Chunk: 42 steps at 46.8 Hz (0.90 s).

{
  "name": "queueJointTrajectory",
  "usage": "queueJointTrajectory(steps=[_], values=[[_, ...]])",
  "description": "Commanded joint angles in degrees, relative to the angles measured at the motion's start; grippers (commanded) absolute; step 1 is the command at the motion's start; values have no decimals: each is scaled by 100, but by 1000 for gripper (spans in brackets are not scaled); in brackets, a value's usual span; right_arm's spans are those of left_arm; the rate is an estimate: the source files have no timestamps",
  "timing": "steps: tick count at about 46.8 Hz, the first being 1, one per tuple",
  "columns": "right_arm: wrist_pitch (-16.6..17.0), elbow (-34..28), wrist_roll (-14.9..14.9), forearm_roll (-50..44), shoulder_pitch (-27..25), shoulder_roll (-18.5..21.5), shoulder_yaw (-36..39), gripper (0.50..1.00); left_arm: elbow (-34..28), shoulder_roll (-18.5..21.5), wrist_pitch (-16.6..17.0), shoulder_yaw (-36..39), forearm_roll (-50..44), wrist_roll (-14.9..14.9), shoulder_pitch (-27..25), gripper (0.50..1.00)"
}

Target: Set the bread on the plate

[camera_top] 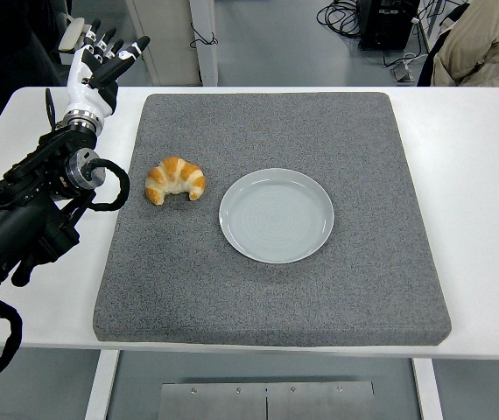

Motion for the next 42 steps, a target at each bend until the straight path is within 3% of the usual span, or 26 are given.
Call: queueJointTrajectory(steps=[1,42], values=[[0,-3,0,0,0,0,-1,1000,2,-1,-1,5,3,-1,-8,971],[0,6,0,0,0,0,8,1000,-69,-1,-97,93,47,-89,1,971]])
